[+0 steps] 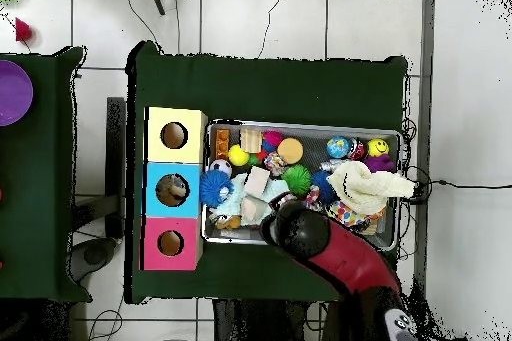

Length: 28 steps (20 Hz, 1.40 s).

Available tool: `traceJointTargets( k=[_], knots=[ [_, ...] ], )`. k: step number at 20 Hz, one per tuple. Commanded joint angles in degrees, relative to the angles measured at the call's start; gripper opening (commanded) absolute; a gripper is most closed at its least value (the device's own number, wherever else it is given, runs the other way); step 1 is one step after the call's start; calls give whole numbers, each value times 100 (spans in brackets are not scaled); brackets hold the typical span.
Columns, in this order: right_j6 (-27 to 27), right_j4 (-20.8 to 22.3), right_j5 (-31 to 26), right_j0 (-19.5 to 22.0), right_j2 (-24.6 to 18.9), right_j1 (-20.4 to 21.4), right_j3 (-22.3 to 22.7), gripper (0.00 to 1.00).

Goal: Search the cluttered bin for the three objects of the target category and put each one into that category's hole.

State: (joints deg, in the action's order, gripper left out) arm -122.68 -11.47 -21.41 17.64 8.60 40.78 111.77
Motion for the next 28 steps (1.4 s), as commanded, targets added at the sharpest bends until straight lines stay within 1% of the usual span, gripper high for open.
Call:
traceJointTargets(
  k=[1,7,10,14,16,19,21,22,24,28],
  knots=[
    [718,739,-1239,423,108,906,-724,0],
    [881,1296,-1937,655,-3,1133,-1187,0],
    [870,1466,-2129,743,-93,1220,-1337,0],
    [931,1544,-2070,979,-334,1378,-1296,0],
    [1059,1590,-2020,1102,-444,1491,-1303,0],
    [1191,1628,-2176,1259,-580,1594,-1443,0],
    [1214,1720,-2455,1265,-576,1650,-1641,0],
    [1231,1749,-2516,1279,-589,1707,-1656,0],
    [1245,1804,-2665,1321,-623,1716,-1764,0],
    [1174,1887,-2568,1404,-707,1638,-1799,0]
  ],
)
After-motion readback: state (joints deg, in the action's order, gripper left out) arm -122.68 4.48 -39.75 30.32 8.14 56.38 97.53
